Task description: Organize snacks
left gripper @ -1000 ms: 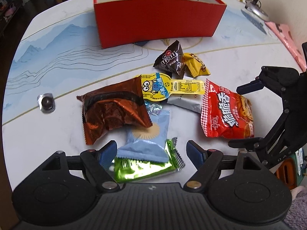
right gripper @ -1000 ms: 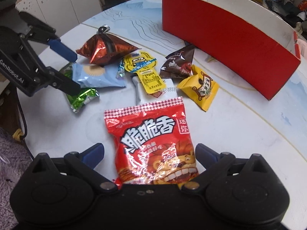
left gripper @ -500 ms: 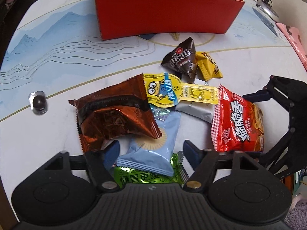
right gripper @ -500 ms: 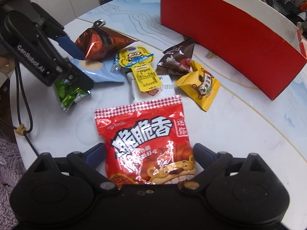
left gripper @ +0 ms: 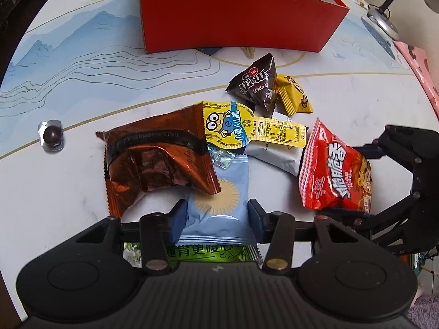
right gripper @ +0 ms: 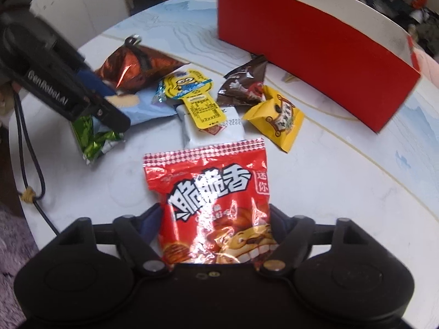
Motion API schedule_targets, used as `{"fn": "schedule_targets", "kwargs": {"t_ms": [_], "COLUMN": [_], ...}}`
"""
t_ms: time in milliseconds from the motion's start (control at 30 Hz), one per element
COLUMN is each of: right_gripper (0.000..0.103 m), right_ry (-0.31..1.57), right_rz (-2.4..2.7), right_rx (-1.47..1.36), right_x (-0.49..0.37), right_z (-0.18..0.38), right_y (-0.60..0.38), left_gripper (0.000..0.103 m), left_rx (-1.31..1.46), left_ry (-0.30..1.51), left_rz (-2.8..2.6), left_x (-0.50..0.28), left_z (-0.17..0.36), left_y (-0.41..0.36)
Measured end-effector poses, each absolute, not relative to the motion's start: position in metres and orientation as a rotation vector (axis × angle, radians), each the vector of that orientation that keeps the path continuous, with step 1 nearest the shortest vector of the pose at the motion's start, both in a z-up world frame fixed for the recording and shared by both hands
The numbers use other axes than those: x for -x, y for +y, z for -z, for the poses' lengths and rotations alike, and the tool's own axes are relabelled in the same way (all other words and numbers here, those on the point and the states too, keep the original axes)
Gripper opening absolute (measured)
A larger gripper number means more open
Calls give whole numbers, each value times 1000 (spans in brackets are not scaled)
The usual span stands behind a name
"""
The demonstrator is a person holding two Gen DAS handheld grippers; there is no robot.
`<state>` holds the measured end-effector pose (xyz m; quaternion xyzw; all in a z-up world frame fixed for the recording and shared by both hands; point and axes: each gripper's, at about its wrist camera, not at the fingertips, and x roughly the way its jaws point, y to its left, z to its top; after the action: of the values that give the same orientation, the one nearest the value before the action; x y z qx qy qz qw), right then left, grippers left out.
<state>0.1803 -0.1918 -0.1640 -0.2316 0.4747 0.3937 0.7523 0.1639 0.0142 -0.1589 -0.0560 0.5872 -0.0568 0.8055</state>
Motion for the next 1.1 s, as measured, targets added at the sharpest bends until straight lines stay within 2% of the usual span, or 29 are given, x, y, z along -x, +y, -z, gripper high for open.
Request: {"fn": "schedule_targets", "kwargs": {"t_ms": [567, 1100], "right_gripper": [74, 74], "right_ry": [1003, 857], "right_rz": [-622, -538], "right_rx": [267, 177], "right_x": [-162, -172], "right_z": [116, 36], "right_y": [-228, -218], "left_gripper": [47, 47], "left_rx": [210, 206], "left_ry": [1192, 936], "left_rz": [145, 132], "left_x": [-129, -131], "left_z": [129, 25], "left_y": [6, 4]}}
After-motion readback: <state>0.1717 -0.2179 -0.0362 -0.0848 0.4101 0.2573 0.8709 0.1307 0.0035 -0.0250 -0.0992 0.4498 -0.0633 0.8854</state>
